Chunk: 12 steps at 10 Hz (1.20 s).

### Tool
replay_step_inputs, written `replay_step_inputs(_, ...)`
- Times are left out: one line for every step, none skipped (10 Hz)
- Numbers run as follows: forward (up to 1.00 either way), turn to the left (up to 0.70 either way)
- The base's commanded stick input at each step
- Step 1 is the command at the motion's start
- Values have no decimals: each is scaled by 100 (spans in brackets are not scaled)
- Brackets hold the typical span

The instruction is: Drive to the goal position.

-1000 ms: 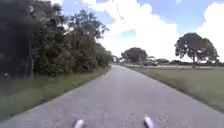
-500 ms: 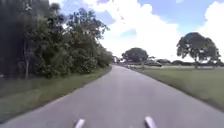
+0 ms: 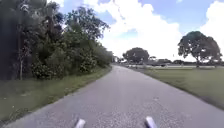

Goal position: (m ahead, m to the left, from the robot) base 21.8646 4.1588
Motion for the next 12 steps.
replay_step_inputs(70,0)
replay_step_inputs(70,0)
replay_step_inputs(70,0)
replay_step_inputs(70,0)
replay_step_inputs(70,0)
replay_step_inputs(70,0)
replay_step_inputs(70,0)
replay_step_inputs(70,0)
replay_step_inputs(70,0)
replay_step_inputs(70,0)
replay_step_inputs(70,0)
replay_step_inputs(70,0)
